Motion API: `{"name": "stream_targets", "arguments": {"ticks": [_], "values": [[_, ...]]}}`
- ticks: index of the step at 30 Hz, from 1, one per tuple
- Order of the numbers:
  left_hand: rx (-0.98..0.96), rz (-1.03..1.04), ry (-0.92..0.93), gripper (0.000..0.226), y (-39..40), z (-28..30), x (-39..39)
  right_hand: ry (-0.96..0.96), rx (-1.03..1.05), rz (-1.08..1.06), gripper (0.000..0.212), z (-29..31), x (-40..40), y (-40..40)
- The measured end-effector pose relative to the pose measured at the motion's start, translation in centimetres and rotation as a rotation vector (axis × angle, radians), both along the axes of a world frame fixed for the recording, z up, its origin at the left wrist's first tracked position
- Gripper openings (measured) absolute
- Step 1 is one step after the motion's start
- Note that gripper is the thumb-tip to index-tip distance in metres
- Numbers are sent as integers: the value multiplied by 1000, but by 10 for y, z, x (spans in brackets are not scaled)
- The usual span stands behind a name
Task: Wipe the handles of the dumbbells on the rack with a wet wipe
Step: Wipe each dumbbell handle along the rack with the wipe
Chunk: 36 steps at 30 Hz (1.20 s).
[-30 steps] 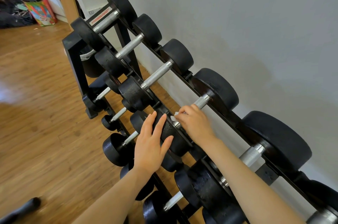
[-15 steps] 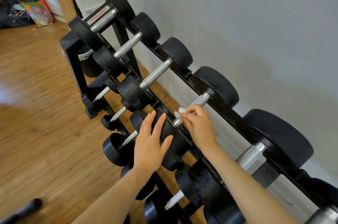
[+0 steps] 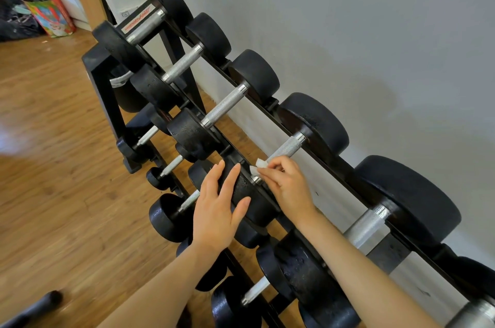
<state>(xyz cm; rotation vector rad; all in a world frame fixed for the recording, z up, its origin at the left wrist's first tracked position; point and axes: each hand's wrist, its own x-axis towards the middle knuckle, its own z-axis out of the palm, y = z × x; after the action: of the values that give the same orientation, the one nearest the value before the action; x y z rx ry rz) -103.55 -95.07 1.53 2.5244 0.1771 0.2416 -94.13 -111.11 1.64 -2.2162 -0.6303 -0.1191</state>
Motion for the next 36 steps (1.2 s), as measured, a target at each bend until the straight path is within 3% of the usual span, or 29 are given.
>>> {"name": "stream_targets", "arguments": {"ticks": [3,9,13,18,21,23,28,33,36], "values": [[-9,3,-5,63,-1,1,1,42,130,-102,18,5,4,-3],[-4,2,-1,63,0,2,0,-111,-142,50,20,-6,-2,-1],[16,2,-7,63,0,2,0,-15,21,-81,14,-1,5,-4],[14,7,0,64,0,2,0,46,-31,89,29,-5,-6,-2],[24,9,-3,64,0,1,0,125,70,-27,24,-9,-1,-8],[29,9,-6,63,-1,0,0,80,109,-98,17,-9,0,-11],[15,11,-7,63,-1,1,0,16,-36,99,20,-12,-7,-7],[15,13,-12,63,-2,2,0,-83,45,-107,21,-11,-3,-11],[9,18,-9,63,-2,1,0,-52,23,-7,22,-10,-9,-8]]}}
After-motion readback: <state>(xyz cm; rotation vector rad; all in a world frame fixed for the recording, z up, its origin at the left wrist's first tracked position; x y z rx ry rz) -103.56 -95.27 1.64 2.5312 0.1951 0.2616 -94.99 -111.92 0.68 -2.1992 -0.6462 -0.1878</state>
